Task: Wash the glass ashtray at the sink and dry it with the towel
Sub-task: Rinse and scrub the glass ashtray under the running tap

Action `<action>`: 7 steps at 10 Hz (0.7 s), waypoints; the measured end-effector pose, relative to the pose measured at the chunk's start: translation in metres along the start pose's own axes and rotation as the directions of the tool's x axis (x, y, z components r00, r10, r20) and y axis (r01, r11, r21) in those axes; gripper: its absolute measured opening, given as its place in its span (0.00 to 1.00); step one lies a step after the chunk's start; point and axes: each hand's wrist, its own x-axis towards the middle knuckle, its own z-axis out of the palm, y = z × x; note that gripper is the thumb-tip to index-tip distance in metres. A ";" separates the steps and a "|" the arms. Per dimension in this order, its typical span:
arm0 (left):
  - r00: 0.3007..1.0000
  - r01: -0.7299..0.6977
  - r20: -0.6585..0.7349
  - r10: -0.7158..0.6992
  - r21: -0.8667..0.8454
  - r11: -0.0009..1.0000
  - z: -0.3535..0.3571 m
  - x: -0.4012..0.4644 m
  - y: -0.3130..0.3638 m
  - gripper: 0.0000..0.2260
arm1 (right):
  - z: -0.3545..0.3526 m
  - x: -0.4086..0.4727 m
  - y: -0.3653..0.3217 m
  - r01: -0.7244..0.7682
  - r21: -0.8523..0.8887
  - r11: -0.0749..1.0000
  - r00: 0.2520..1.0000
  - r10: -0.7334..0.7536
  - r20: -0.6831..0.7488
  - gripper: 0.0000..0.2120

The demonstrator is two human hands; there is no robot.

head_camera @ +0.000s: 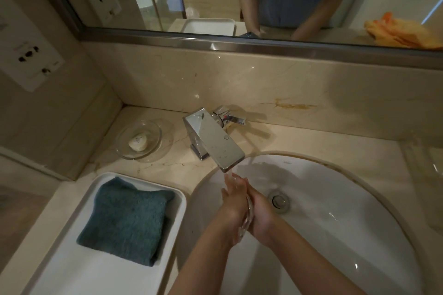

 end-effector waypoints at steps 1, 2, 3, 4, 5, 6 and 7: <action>0.998 0.046 0.046 -0.046 -0.019 0.999 0.007 -0.031 0.025 0.27 | -0.001 0.002 -0.001 0.002 0.063 0.998 1.000 -0.002 -0.001 0.16; 0.994 0.072 0.082 -0.071 -0.004 0.997 0.000 -0.031 0.024 0.27 | -0.002 0.001 -0.001 -0.013 0.036 0.999 1.000 0.013 -0.015 0.16; 0.986 0.131 0.121 -0.117 -0.121 0.984 0.000 -0.039 0.028 0.18 | -0.003 0.000 0.000 -0.028 0.019 0.999 1.000 0.029 -0.012 0.16; 0.984 0.121 0.147 -0.104 -0.118 0.986 -0.005 -0.040 0.027 0.12 | -0.004 -0.002 -0.002 -0.047 0.019 0.999 0.999 0.047 0.006 0.16; 0.991 0.108 0.090 -0.096 -0.142 0.984 -0.009 -0.035 0.023 0.09 | -0.004 -0.003 -0.001 -0.053 0.083 0.995 0.998 0.051 0.032 0.16; 0.999 0.042 0.013 -0.042 -0.039 0.998 -0.009 -0.031 0.021 0.15 | -0.005 -0.001 0.004 -0.087 0.084 0.993 0.996 0.087 0.006 0.18; 0.999 0.013 0.034 -0.015 0.057 0.998 -0.009 -0.034 0.021 0.18 | -0.007 -0.001 0.007 -0.091 0.102 0.991 0.996 0.090 0.021 0.20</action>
